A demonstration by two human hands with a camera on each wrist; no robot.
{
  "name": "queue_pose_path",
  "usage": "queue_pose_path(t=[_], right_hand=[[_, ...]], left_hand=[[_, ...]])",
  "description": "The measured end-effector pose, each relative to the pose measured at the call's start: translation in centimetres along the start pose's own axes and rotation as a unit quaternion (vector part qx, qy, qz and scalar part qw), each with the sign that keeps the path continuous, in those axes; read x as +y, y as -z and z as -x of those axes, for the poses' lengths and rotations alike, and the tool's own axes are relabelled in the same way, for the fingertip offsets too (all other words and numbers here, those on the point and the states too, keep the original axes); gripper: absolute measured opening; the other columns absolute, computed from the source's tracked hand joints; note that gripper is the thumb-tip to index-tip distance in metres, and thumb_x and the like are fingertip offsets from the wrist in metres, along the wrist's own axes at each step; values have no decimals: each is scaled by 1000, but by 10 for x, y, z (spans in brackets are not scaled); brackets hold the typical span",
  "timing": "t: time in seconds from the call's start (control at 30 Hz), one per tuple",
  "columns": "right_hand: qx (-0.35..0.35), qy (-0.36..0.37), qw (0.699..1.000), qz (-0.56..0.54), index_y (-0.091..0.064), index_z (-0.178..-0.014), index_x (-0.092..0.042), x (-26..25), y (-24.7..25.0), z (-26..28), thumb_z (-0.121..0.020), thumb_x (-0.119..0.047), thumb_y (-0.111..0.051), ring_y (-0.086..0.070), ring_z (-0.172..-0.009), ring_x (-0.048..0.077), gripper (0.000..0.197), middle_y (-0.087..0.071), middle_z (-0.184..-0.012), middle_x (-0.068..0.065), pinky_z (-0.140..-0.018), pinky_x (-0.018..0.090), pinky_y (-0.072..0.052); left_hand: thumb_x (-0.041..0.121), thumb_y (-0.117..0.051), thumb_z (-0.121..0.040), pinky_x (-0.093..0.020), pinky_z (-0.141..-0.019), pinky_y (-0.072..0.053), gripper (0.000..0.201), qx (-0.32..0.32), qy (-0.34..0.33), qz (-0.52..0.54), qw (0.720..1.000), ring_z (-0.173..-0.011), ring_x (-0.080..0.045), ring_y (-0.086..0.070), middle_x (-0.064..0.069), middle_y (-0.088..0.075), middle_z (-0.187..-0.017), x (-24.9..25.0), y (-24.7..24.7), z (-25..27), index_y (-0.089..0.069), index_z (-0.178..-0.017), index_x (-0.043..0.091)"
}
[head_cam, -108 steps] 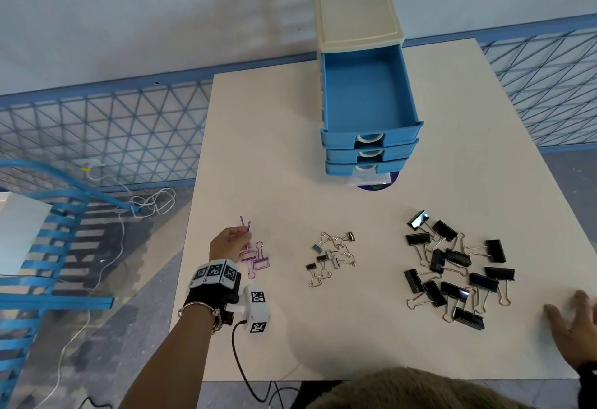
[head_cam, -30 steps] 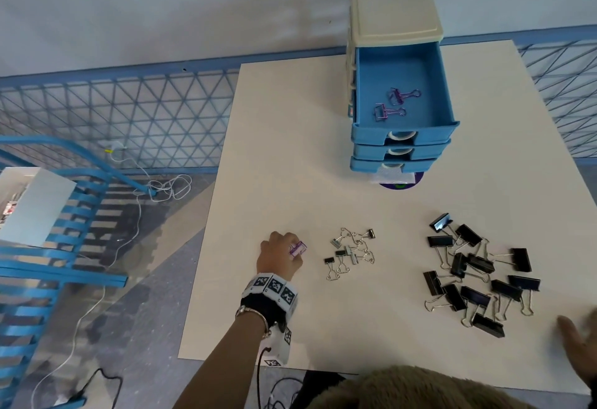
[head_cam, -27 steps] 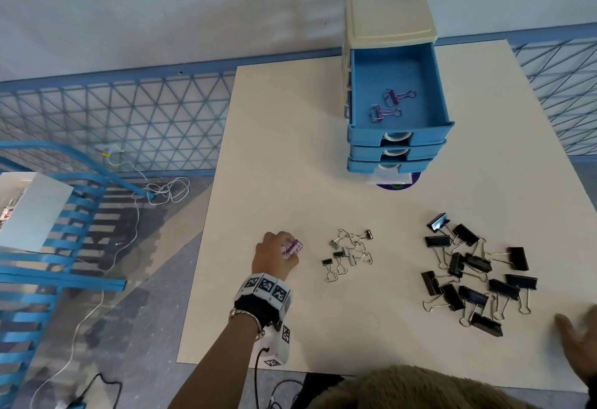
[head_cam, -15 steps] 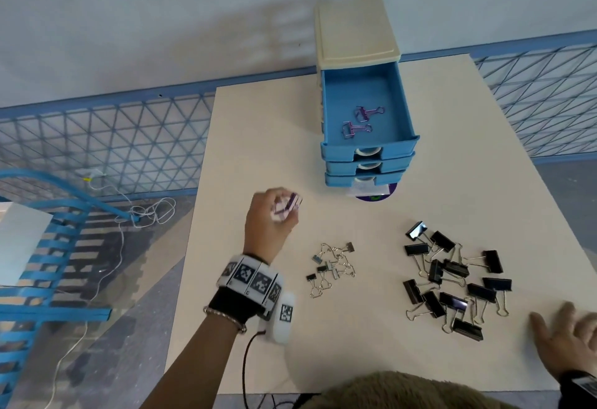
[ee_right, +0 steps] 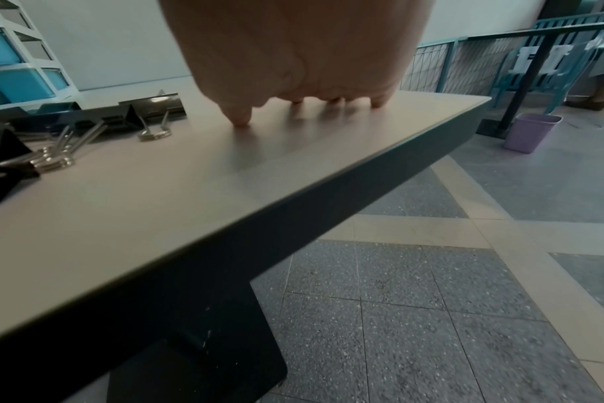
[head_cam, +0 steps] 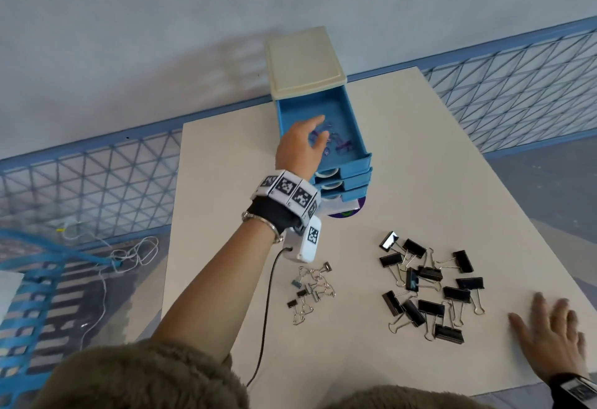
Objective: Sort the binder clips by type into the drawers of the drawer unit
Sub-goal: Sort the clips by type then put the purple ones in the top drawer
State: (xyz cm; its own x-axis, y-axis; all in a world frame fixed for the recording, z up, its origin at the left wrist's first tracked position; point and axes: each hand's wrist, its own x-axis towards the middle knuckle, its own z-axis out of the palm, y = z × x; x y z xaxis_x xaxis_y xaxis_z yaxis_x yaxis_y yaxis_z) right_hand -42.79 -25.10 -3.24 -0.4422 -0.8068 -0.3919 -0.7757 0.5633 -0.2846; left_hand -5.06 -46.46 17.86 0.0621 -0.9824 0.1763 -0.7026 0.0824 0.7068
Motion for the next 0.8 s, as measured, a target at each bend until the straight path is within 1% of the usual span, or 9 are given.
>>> queue_pose_path(t=[0.1, 0.17, 0.2, 0.27, 0.4, 0.53, 0.6, 0.7, 0.8], right_hand=[[6, 1, 1000, -10, -13, -144, -17, -1, -1, 2, -59, -73, -7, -3, -141, 34, 103, -2, -154, 20, -114, 51, -8], [6, 0, 1000, -15, -12, -145, -17, -1, -3, 3, -60, -73, -6, -1, -142, 33, 102, 0, -155, 19, -114, 50, -6], [7, 0, 1000, -16, -11, -145, -16, -1, -5, 2, -60, -73, -5, 0, -142, 33, 102, 1, -155, 19, -114, 50, -5], [9, -3, 1000, -17, -11, -145, -16, -1, -7, 2, -61, -73, -4, 1, -142, 32, 101, 3, -155, 18, -114, 50, -4], [16, -5, 1000, -22, -12, -144, -15, 0, -13, 0, -62, -80, 0, 1, -142, 34, 106, 1, -154, 20, -114, 52, -2], [23, -7, 999, -25, -14, -144, -14, 0, -16, -1, -56, -88, 10, -2, -141, 35, 117, -1, -154, 21, -113, 54, -3], [29, -5, 999, -28, -14, -144, -14, 0, -16, -1, -57, -87, 8, -3, -141, 35, 116, -3, -154, 21, -113, 54, -3], [36, -1, 999, -28, -14, -144, -14, -1, -15, 1, -64, -79, -4, -1, -142, 34, 103, -2, -154, 21, -113, 54, -2], [36, -4, 999, -38, -13, -144, -16, -1, -13, 2, -65, -72, -9, 1, -142, 33, 97, 0, -155, 19, -114, 52, -1]], left_hand=[[7, -54, -88, -39, -92, -50, 28, 10, -18, 4, 1000, -106, -27, -59, -14, -64, -115, -16, 0, 18, -60, -116, 9], [5, -54, -86, -33, -87, -50, 25, 24, -37, -29, 999, -102, -27, -58, -13, -63, -109, -26, 0, 33, -62, -109, 9], [4, -55, -85, -27, -83, -46, 24, 30, -43, -56, 997, -101, -27, -56, -13, -62, -108, -31, 0, 40, -63, -107, 9], [4, -57, -83, -24, -78, -39, 22, 46, -42, -88, 994, -100, -28, -54, -14, -60, -106, -40, 2, 54, -63, -104, 8], [8, -62, -81, -29, -73, -43, 24, 60, 2, -100, 993, -99, -29, -55, -15, -55, -109, -53, 4, 64, -58, -105, 6], [14, -63, -82, -40, -71, -52, 28, 45, 16, -112, 993, -100, -30, -56, -15, -53, -113, -61, 9, 61, -55, -108, 7], [17, -63, -83, -40, -68, -52, 27, 40, 10, -127, 991, -97, -29, -57, -13, -54, -112, -63, 9, 58, -55, -107, 8], [21, -64, -84, -31, -62, -45, 26, 42, 5, -147, 988, -92, -26, -59, -11, -56, -110, -62, 7, 49, -54, -103, 8], [20, -65, -83, -32, -64, -45, 26, 44, 13, -156, 987, -91, -26, -59, -11, -56, -110, -59, 9, 38, -54, -103, 8]])
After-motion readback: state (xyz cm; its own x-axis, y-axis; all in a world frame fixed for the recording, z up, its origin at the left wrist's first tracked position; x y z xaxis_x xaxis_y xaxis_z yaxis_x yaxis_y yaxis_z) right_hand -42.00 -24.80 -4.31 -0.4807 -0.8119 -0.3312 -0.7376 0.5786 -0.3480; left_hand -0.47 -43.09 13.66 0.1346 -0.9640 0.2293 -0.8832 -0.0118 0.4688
